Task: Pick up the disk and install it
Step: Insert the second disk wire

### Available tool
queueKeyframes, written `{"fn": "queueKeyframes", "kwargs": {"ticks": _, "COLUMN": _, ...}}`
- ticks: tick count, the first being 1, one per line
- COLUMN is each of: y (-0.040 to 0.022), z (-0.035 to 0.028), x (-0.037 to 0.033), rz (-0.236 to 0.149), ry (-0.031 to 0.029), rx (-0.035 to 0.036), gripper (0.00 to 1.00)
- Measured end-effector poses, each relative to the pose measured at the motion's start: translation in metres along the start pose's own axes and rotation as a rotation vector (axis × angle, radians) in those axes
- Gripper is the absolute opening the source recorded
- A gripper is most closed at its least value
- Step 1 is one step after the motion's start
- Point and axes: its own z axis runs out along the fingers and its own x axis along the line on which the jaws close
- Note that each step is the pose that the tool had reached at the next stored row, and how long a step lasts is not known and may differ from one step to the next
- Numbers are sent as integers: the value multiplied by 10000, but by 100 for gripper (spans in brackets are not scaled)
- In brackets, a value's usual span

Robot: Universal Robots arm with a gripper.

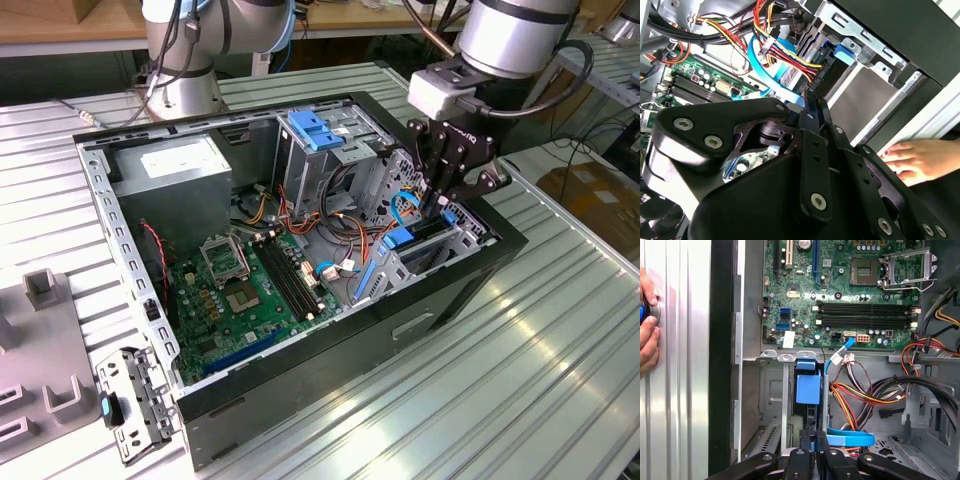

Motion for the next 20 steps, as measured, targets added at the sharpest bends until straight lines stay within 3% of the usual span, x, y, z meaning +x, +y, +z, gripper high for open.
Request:
{"fn": "queueKeyframes", "kwargs": {"ticks": 7, "y": 6, "z": 40, "x": 61, "rz": 24, "ry": -676, "rx": 59, "gripper": 16}}
{"fn": "queueKeyframes", "kwargs": {"ticks": 8, "y": 7, "z": 49, "x": 81, "rz": 26, "ry": -731, "rx": 73, "gripper": 16}}
{"fn": "queueKeyframes", "kwargs": {"ticks": 15, "y": 11, "z": 116, "x": 122, "rz": 35, "ry": -964, "rx": 147, "gripper": 16}}
{"fn": "queueKeyframes", "kwargs": {"ticks": 17, "y": 12, "z": 129, "x": 123, "rz": 37, "ry": -1004, "rx": 147, "gripper": 16}}
{"fn": "queueKeyframes", "kwargs": {"ticks": 20, "y": 12, "z": 135, "x": 135, "rz": 38, "ry": -1012, "rx": 147, "gripper": 16}}
